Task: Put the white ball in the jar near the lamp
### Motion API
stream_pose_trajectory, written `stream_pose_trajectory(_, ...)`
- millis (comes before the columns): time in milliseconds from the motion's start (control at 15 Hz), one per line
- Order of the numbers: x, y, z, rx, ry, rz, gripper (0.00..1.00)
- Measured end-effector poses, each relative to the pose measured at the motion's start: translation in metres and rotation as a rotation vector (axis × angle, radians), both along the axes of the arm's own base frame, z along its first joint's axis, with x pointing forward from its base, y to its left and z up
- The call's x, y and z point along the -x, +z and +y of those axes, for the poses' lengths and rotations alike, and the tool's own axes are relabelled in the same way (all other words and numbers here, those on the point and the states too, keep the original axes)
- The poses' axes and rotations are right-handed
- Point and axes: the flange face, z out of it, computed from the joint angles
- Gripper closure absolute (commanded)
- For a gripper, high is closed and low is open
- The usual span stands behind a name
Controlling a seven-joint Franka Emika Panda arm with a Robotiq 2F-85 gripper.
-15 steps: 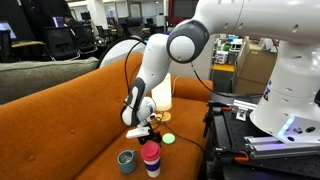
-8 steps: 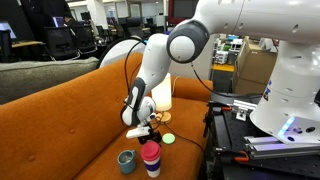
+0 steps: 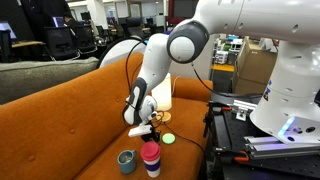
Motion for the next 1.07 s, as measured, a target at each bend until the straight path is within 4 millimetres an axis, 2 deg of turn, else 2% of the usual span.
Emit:
stream_pose_trajectory(400, 0.005, -0.002, -0.006, 0.002, -0.008, 0.009, 0.91)
stream_pose_trajectory(667, 0.001, 0.000, -0.009, -0.009, 0.007, -0.018, 0.91)
stream_pose_trajectory(1067, -0.016, 0.012, -0.039, -0.038, 0.054, -0.105, 0.91)
